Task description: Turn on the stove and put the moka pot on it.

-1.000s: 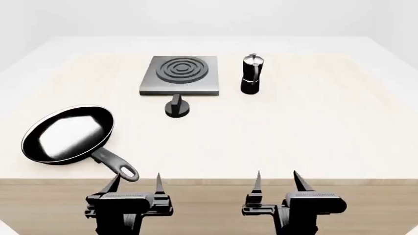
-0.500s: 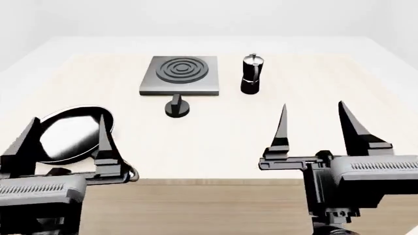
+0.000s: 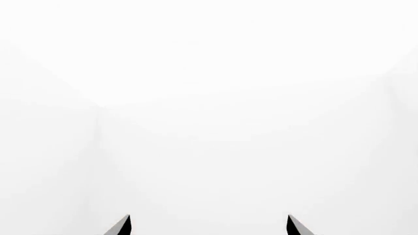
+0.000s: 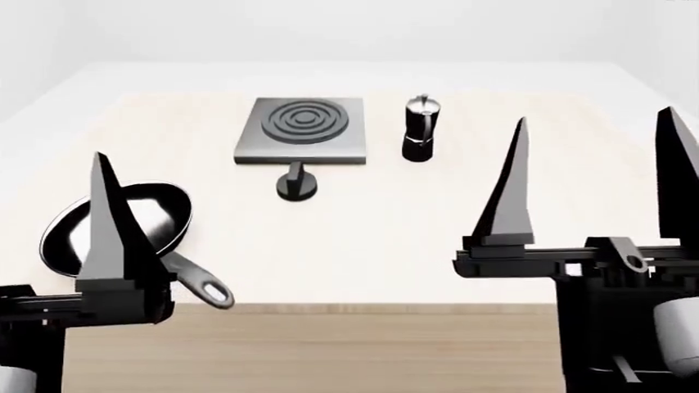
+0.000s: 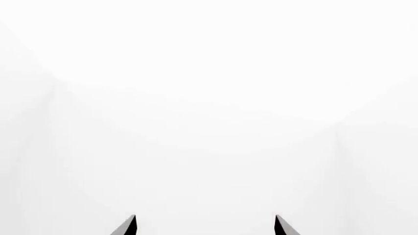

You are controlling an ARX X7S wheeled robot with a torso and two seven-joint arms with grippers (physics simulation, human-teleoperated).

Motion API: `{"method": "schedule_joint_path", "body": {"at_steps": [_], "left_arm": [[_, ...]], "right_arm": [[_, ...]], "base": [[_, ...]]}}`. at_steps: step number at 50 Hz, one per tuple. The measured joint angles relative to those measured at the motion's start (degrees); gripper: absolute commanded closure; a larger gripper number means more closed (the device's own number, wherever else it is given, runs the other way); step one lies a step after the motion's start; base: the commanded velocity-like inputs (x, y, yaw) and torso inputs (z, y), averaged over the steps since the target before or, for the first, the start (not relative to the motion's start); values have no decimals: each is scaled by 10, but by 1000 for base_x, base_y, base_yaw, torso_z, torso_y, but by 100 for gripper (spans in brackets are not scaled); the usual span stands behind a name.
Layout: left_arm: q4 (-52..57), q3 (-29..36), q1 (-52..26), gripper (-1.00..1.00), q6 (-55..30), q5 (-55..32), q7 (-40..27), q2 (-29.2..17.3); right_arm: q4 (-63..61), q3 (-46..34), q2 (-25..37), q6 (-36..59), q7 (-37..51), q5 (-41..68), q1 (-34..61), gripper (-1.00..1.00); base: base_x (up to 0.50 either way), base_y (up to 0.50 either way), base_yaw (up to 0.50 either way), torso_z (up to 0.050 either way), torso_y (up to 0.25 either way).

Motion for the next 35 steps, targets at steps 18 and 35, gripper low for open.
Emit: {"method": "schedule_joint_path", "body": {"at_steps": [18, 35], "left_arm": [[-15, 39, -7, -100, 25, -11, -34, -32], [-14, 47, -8, -100, 28, -13, -41, -40]], "right_arm": [[-8, -4, 6, -3, 10, 2, -3, -100], [-9, -10, 13, -6, 18, 2, -8, -100]], "base": [[0, 0, 0, 50, 0], [0, 182, 0, 26, 0]]}}
